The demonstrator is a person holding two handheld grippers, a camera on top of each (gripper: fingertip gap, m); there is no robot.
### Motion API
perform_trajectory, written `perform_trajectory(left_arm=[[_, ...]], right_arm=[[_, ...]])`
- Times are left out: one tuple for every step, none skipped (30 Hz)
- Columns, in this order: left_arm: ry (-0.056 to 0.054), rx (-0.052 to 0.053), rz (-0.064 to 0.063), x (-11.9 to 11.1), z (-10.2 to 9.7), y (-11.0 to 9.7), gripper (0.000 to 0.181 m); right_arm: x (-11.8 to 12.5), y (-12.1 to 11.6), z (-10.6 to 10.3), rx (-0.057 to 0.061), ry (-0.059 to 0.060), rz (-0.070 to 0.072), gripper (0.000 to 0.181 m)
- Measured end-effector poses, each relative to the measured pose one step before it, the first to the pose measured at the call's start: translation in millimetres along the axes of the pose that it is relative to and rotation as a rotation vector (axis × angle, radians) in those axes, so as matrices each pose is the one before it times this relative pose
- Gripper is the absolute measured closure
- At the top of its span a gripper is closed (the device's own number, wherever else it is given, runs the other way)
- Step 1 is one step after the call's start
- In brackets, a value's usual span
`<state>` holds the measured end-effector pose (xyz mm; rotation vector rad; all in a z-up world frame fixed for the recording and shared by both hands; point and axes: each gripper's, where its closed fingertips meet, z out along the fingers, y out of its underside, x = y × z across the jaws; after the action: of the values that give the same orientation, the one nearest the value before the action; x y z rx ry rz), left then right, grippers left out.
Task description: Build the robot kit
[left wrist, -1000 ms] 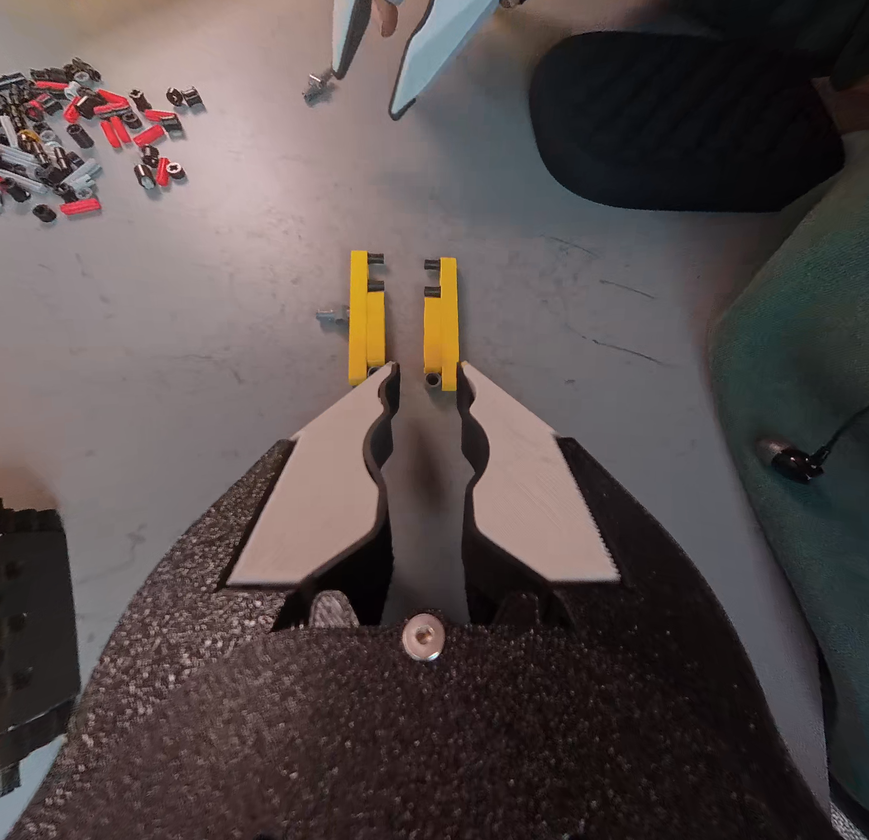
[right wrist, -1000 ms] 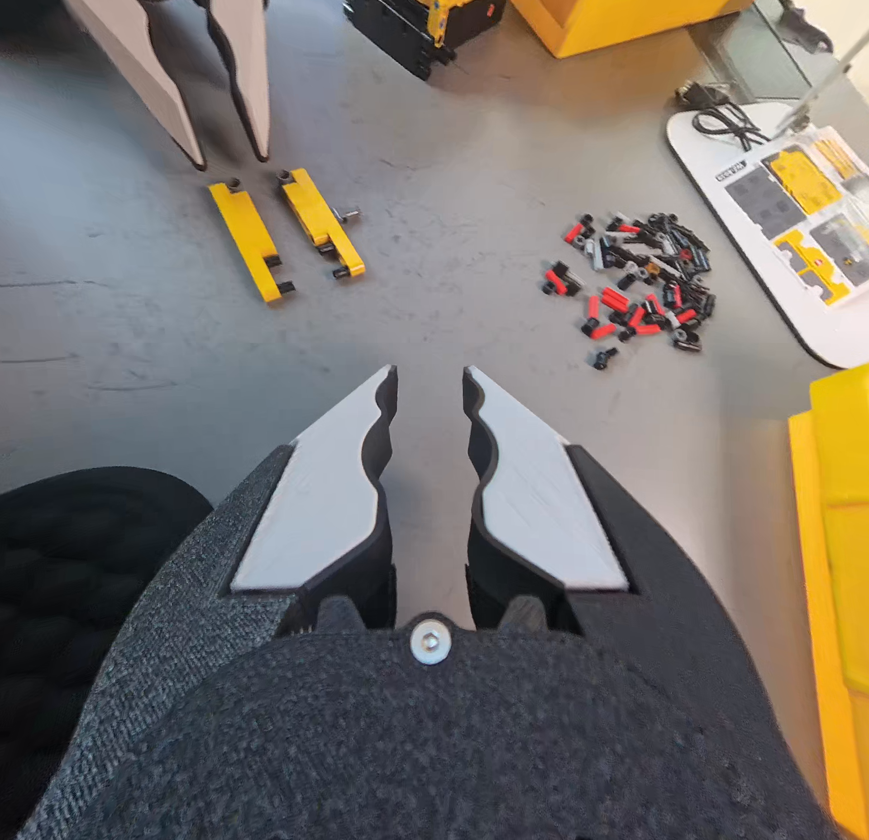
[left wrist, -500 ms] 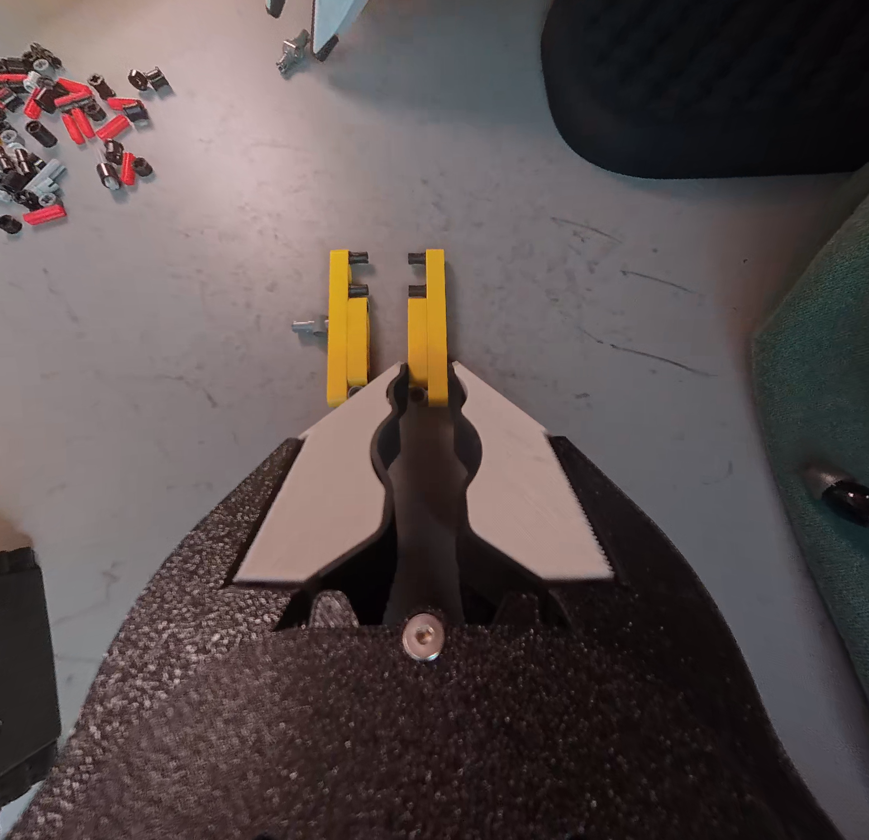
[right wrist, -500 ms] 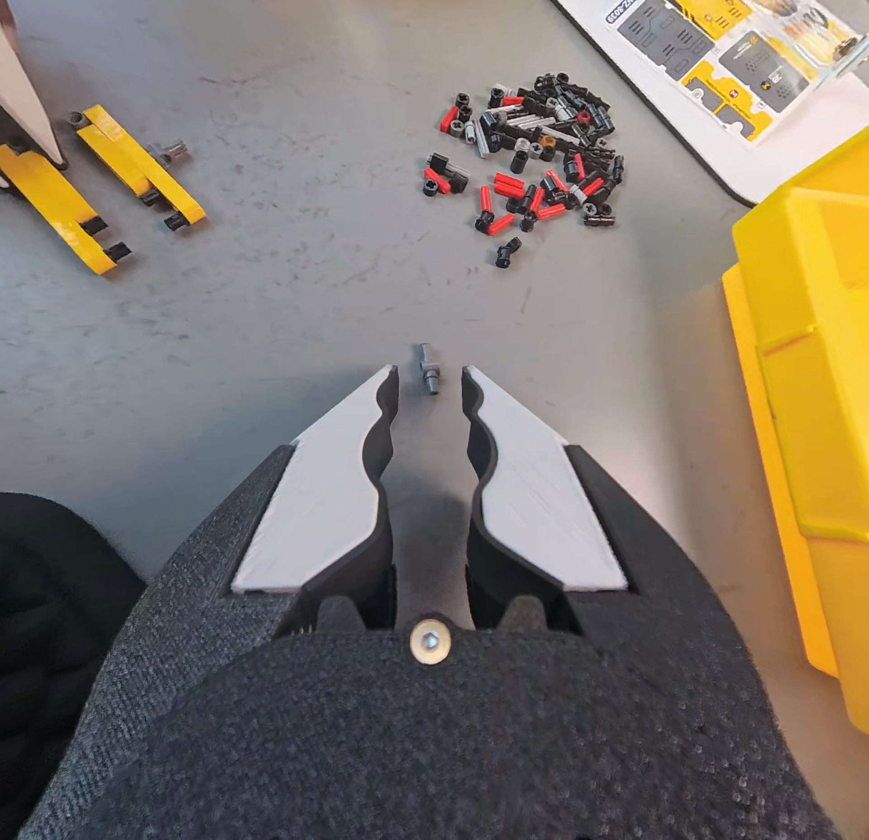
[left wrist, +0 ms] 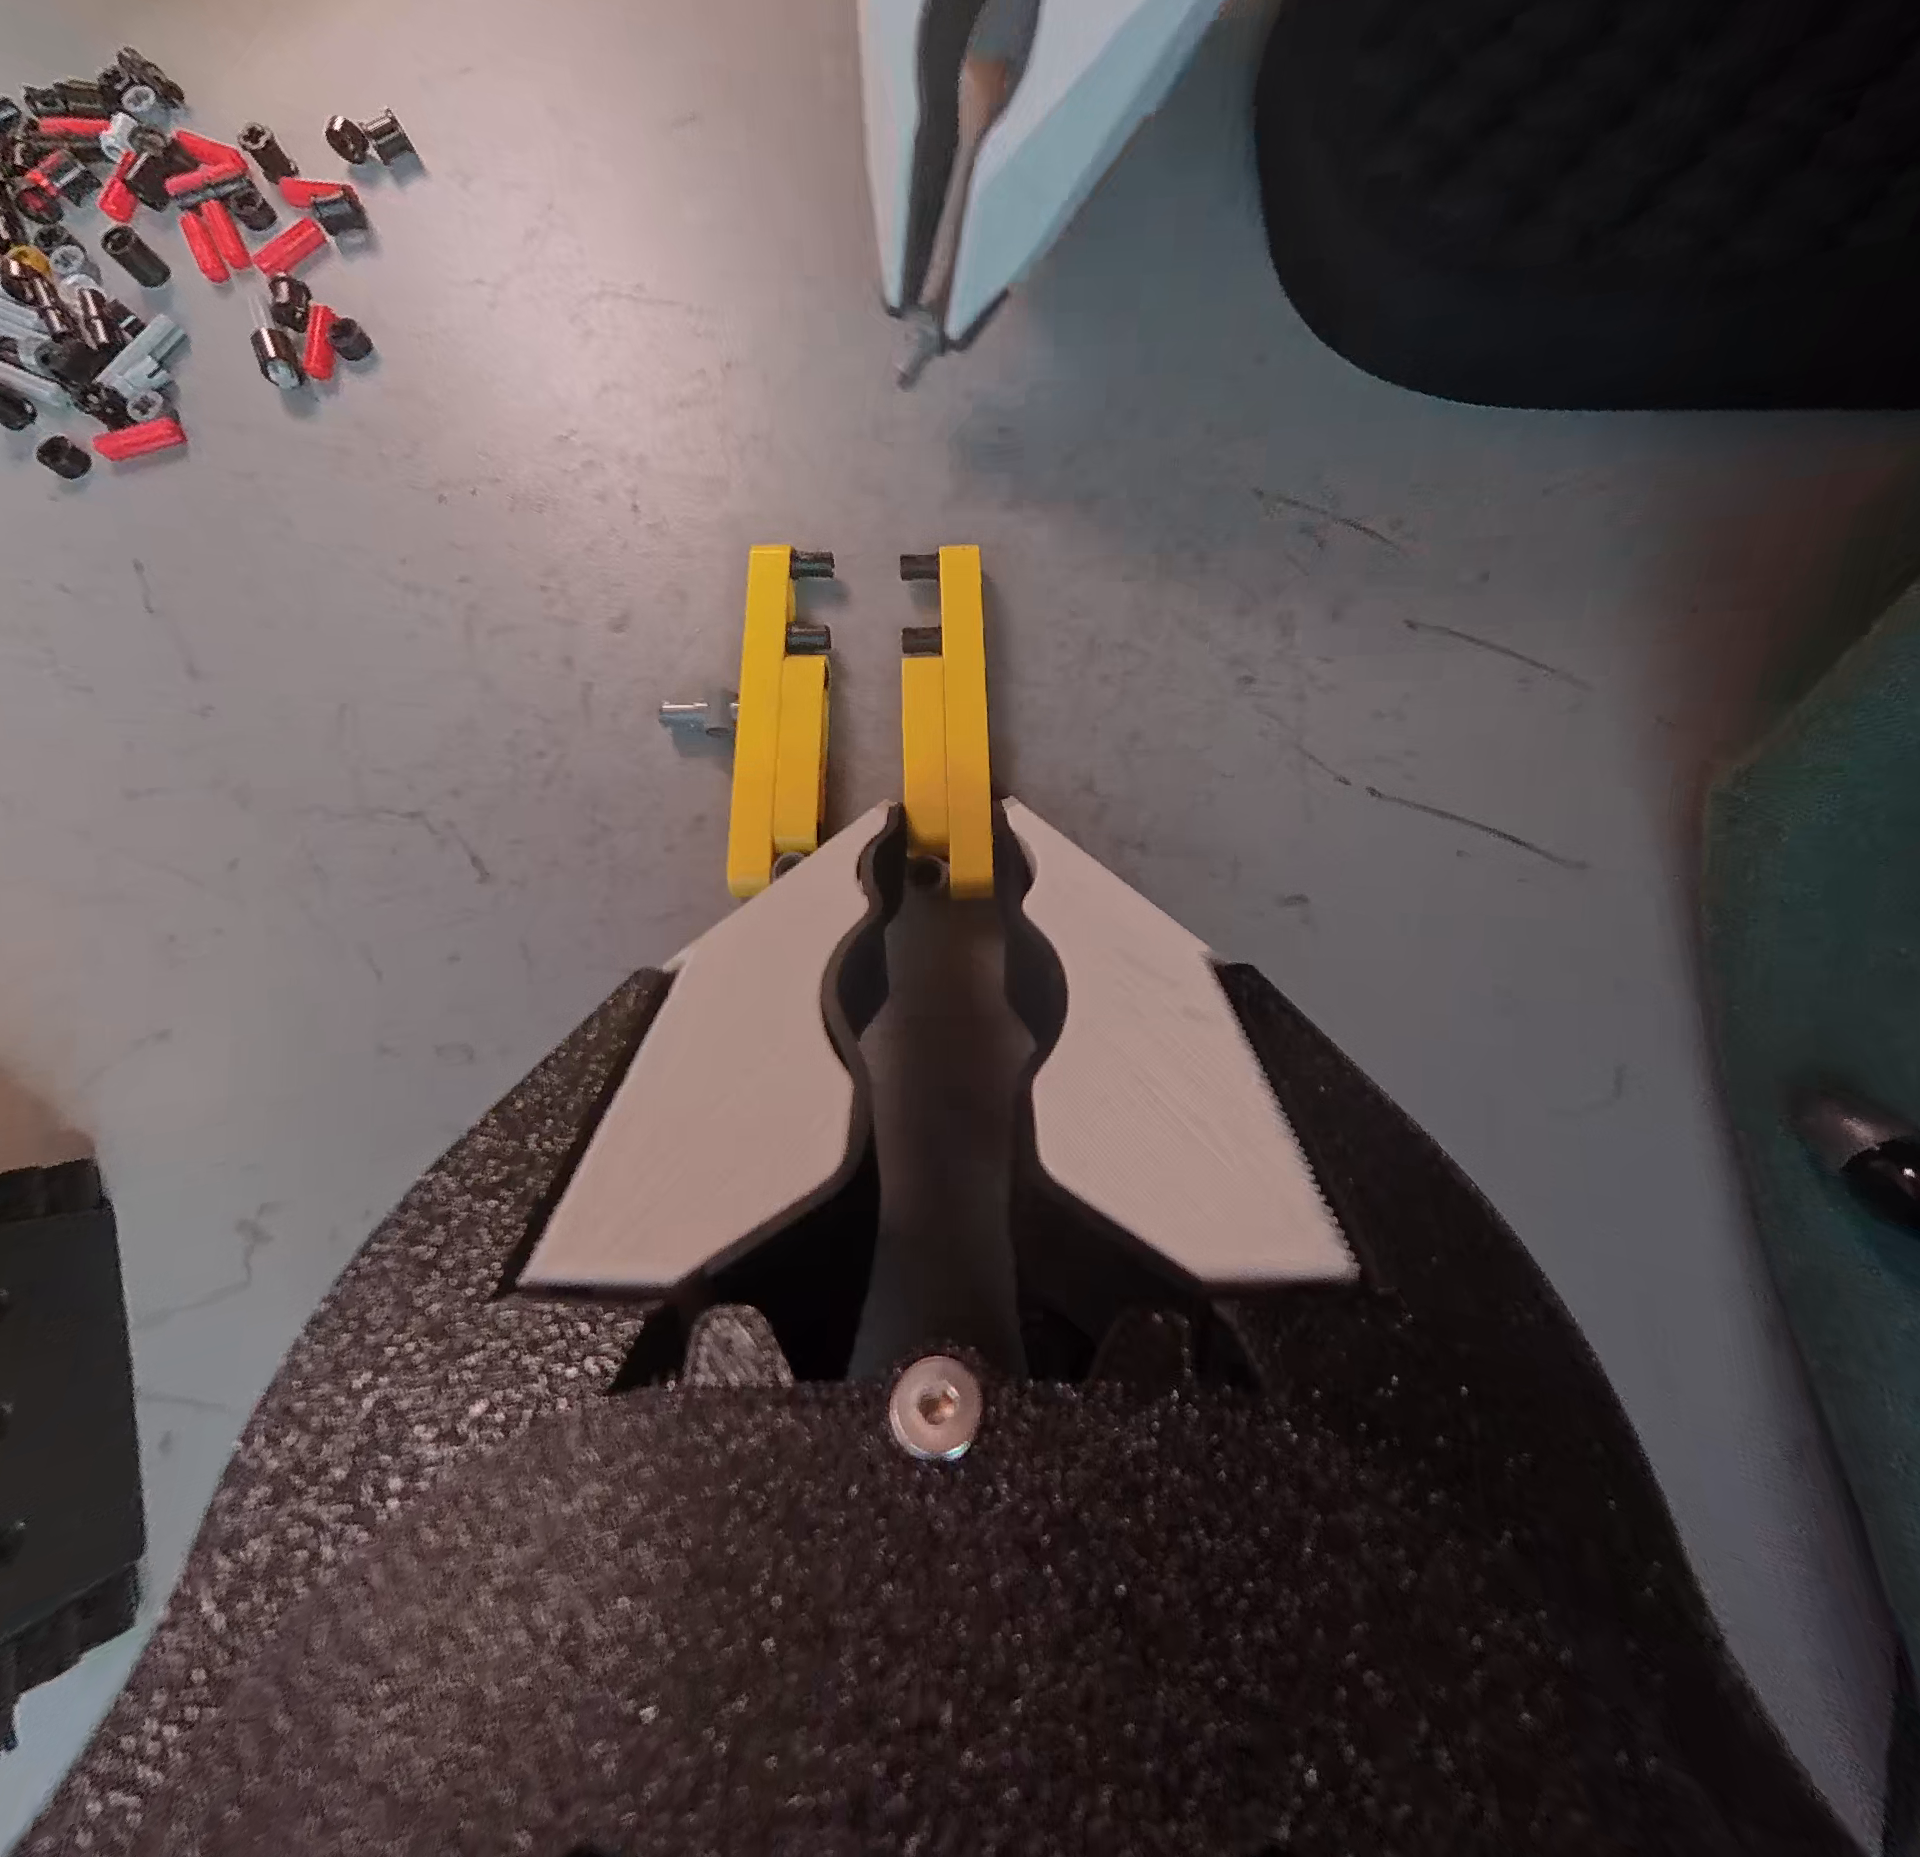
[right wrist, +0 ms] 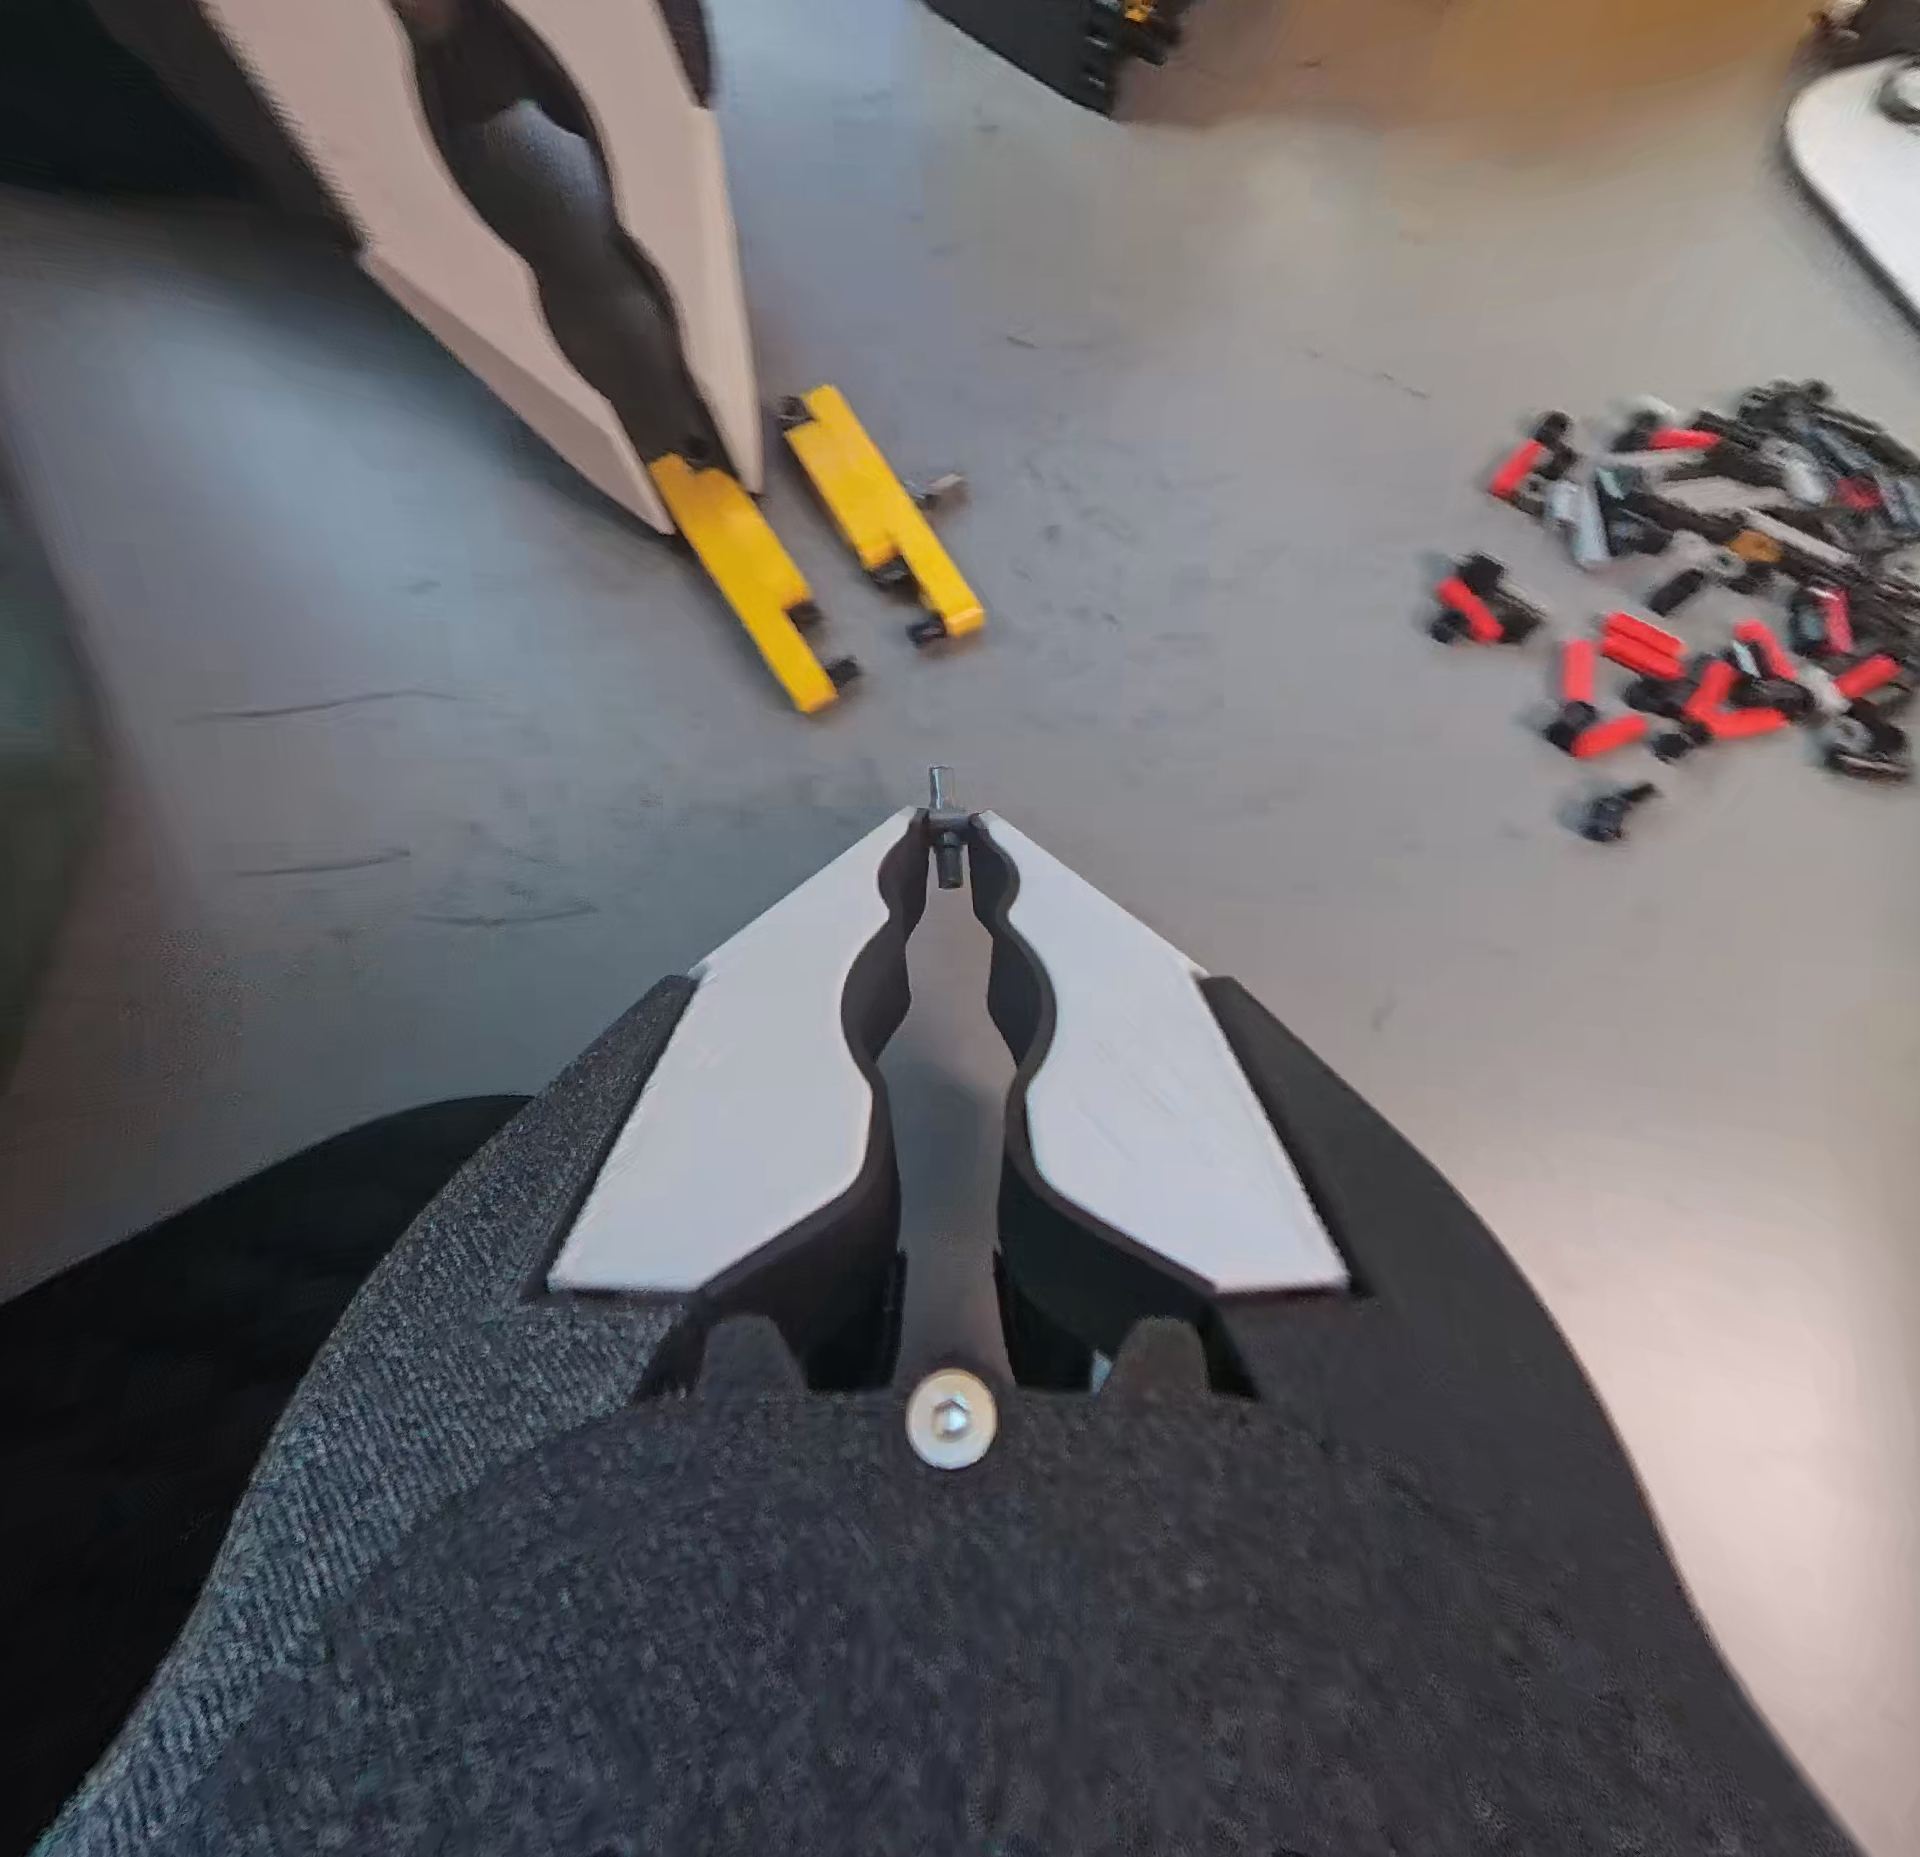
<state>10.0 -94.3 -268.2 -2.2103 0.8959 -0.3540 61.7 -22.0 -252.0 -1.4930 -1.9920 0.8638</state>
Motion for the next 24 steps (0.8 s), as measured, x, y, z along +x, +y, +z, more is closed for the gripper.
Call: perform_trajectory(left_arm=[[-0.0037, -0.0021, -0.0016, -0.25, 0.18, -0.18, 0.165], [-0.0050, 0.0002, -0.0093, -0.87, 0.54, -0.54, 0.165], [-0.0008, 0.0005, -0.0145, -0.48, 0.54, -0.84, 0.165], [-0.0024, -0.0028, -0.0134, -0.33, 0.42, -0.65, 0.165], [-0.0084, -0.0062, -0.0096, -0.38, 0.64, -0.65, 0.165], [-0.0150, -0.0081, -0.0037, -0.32, 0.87, -0.77, 0.165], [-0.0180, -0.0102, 0.0001, -0.18, 0.87, -0.69, 0.165], [-0.0120, -0.0116, 0.0076, 1.07, 0.52, -0.48, 0.166], [-0.0083, -0.0126, 0.0094, 1.56, -0.03, -0.37, 0.164], [0.0077, -0.0101, 0.0058, 3.70, -0.53, -0.78, 0.156], [0.0282, -0.0039, 0.0024, 6.65, -0.75, -1.56, 0.153], [0.0345, 0.0011, 0.0013, 7.31, -0.64, -1.78, 0.152], [0.0286, 0.0060, -0.0014, 6.12, -0.52, -2.25, 0.151], [0.0320, 0.0093, -0.0050, 6.01, -0.55, -2.27, 0.150], [0.0421, 0.0130, -0.0044, 7.01, -0.75, -2.63, 0.150], [0.0401, 0.0148, 0.0002, 6.18, -0.82, -2.35, 0.150], [0.0274, 0.0077, 0.0027, 3.74, -1.09, -0.73, 0.152], [0.0210, 0.0075, 0.0010, 1.51, -1.70, -0.39, 0.155], [0.0098, 0.0192, -0.0038, -1.16, -2.77, -1.81, 0.156], [-0.0030, 0.0243, -0.0086, -4.09, -3.50, -2.38, 0.157], [-0.0109, 0.0155, -0.0147, -6.30, -3.48, -0.96, 0.157], [-0.0165, 0.0021, -0.0162, -7.80, -2.78, 1.22, 0.157], [-0.0179, -0.0091, -0.0146, -7.82, -1.20, 3.04, 0.158], [-0.0098, -0.0113, -0.0126, -5.58, 0.52, 3.32, 0.158]], right_arm=[[-14.26, -4.51, 3.17, -0.0004, -0.0443, -0.0118, 0.175], [-10.57, -2.85, 4.64, -0.0133, -0.0284, -0.0049, 0.175], [-7.52, -1.67, 4.87, -0.0190, -0.0139, -0.0046, 0.175], [-5.19, -1.33, 4.46, -0.0166, -0.0035, -0.0012, 0.175], [-3.86, -0.86, 3.95, -0.0147, -0.0025, 0.0041, 0.175], [-2.45, -1.09, 3.28, -0.0071, 0.0014, 0.0069, 0.175], [-0.93, -0.65, 2.71, -0.0059, 0.0057, 0.0071, 0.175], [0.61, 0.04, 2.18, -0.0065, 0.0116, 0.0017, 0.175], [2.68, 0.57, 1.34, -0.0088, 0.0226, -0.0033, 0.175], [2.43, -1.44, 0.04, 0.0052, 0.0167, -0.0015, 0.175], [1.23, -1.23, -0.36, 0.0067, 0.0064, 0.0013, 0.175], [0.57, -0.34, -0.15, 0.0033, 0.0014, 0.0007, 0.175], [0.58, 0.83, 0.11, -0.0034, 0.0026, -0.0017, 0.175], [0.81, 1.26, 0.35, -0.0049, 0.0055, -0.0034, 0.175], [0.87, 0.49, 0.24, -0.0004, 0.0062, -0.0037, 0.175], [-0.56, 0.07, -0.29, 0.0013, -0.0046, -0.0047, 0.175], [-1.95, -0.11, -0.40, 0.0033, -0.0114, -0.0115, 0.175], [-1.37, -0.24, -0.44, 0.0057, -0.0058, -0.0131, 0.175], [-1.17, -0.26, -0.21, 0.0042, -0.0044, -0.0117, 0.175], [-0.86, -0.09, -0.11, 0.0023, -0.0024, -0.0080, 0.175], [0.68, -0.18, 0.25, 0.0005, 0.0059, -0.0028, 0.175], [1.05, 0.43, 0.48, -0.0032, 0.0065, -0.0011, 0.175], [0.16, 0.51, 0.52, -0.0028, 0.0007, -0.0007, 0.175], [-0.25, -0.19, 0.25, 0.0007, -0.0003, -0.0007, 0.175]])
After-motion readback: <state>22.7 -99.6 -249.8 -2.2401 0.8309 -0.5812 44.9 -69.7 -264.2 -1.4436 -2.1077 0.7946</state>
